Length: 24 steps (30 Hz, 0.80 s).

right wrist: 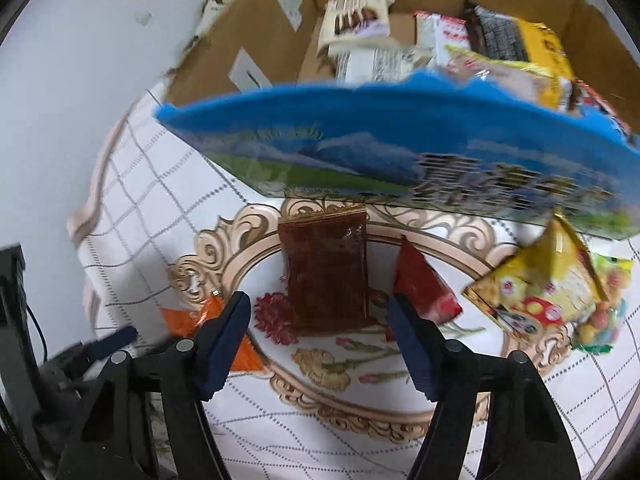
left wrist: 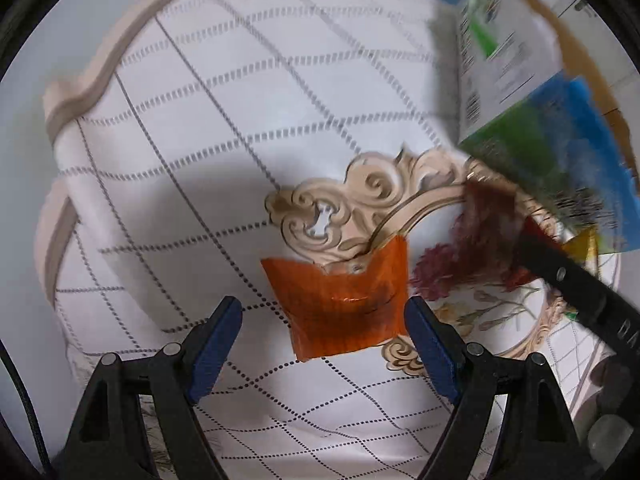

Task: Organize snacks
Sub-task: 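Grasp the orange spicy pack with the left tool while the right tool grasps the brown jerky pack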

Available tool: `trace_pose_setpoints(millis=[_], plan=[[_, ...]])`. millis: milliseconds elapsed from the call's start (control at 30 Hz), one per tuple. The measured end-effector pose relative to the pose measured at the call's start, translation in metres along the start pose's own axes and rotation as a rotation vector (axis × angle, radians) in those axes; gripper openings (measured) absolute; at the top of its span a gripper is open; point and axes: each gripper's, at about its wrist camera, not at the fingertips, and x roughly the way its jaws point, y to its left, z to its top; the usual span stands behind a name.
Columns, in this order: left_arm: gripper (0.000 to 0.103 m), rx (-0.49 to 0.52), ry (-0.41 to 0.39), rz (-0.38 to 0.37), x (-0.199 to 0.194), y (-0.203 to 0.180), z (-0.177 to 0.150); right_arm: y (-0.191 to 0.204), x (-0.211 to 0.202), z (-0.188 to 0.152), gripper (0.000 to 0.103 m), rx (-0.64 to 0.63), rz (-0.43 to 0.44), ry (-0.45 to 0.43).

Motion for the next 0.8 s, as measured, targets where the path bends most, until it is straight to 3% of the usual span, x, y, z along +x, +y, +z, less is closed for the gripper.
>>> trace_pose_setpoints(millis=[167, 233, 500, 700, 733, 800], plan=[[0.083, 0.188, -0.03, 0.021, 0.008, -0.017, -0.016, 0.007, 0.023, 0.007, 0.073, -0.051, -0.054, 0.055], [0.083, 0.309, -0.065, 0.045, 0.002, -0.025, -0.028, 0.009, 0.031, 0.008, 0.073, -0.065, -0.062, 0.077], [0.083, 0.803, -0.164, 0.25, 0.005, -0.068, -0.085, 0.013, 0.048, 0.005, 0.073, -0.09, -0.055, 0.129], [0.083, 0.977, -0.16, 0.326, 0.036, -0.09, -0.091, 0.008, 0.051, -0.001, 0.073, -0.085, -0.07, 0.138], [0.081, 1.006, -0.161, 0.331, 0.04, -0.098, -0.091, 0.006, 0.051, -0.002, 0.073, -0.082, -0.073, 0.139], [0.064, 1.069, -0.163, 0.345, 0.048, -0.103, -0.095, 0.004, 0.053, -0.004, 0.073, -0.078, -0.081, 0.139]])
